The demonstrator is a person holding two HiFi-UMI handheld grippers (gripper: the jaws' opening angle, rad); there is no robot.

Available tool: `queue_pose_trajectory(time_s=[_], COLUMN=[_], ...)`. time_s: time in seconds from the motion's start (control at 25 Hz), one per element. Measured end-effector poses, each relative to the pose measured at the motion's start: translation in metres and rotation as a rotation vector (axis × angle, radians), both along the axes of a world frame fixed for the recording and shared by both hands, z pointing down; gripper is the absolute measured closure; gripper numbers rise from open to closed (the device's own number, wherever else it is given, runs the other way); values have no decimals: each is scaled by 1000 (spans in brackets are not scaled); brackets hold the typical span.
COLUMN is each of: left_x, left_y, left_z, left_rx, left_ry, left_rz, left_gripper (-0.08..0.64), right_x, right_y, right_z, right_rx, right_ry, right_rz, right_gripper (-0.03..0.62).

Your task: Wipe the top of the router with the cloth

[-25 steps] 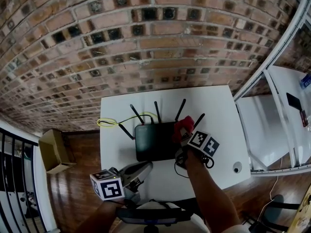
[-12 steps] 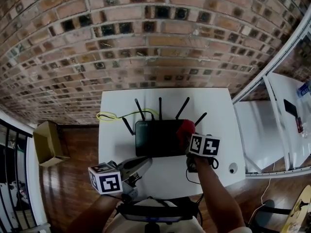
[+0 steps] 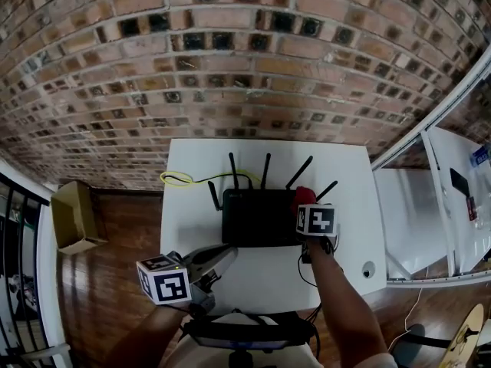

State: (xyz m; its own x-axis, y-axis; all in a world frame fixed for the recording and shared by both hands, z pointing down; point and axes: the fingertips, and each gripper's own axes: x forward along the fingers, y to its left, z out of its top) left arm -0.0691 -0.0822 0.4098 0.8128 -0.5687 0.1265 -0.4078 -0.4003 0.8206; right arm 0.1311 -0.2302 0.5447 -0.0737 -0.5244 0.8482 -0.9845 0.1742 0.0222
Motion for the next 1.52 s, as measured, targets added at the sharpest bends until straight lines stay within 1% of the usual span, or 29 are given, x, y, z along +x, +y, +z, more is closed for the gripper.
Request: queue_pose_trajectory(time_s=[0.2, 0.36, 0.48, 0.56, 0.6, 0.72, 0.8, 1.04, 1.2, 1.52], left_x=[-9, -15, -21, -27, -30, -36, -40, -45, -47, -51], left_y=[0, -1, -2, -3, -3, -4, -5, -4, -1, 3], left_z=[2, 3, 4, 7, 9, 10, 10, 9, 10, 10], left_rx=[-7, -13, -18, -18, -19, -17, -16, -13, -15, -18], left_ry=[10, 20, 29, 25, 22, 29, 38, 54, 46, 57], left_rz=[-16, -23, -36, -45, -48, -63, -72, -93, -96, -113], left_gripper=[528, 528, 528, 528, 528, 528, 528, 528, 528, 528], right_x=[-8, -20, -25, -28, -30, -38, -43, -82, -106, -142], right_y=[-7, -7, -9, -7, -8, -19, -19, -14, -11, -5], right_z=[9, 18, 21, 25, 26, 25, 26, 30, 30, 31], right_rx=[-32, -83, -110, -145, -154, -120, -132, -191, -219, -247], right_ry=[50, 62, 69, 59, 56, 62, 57, -34, -91, -149], right_rz=[78, 161, 178, 181, 171, 97, 64, -36, -68, -114], right_gripper=[449, 449, 449, 451, 451, 451, 451, 451, 451, 451])
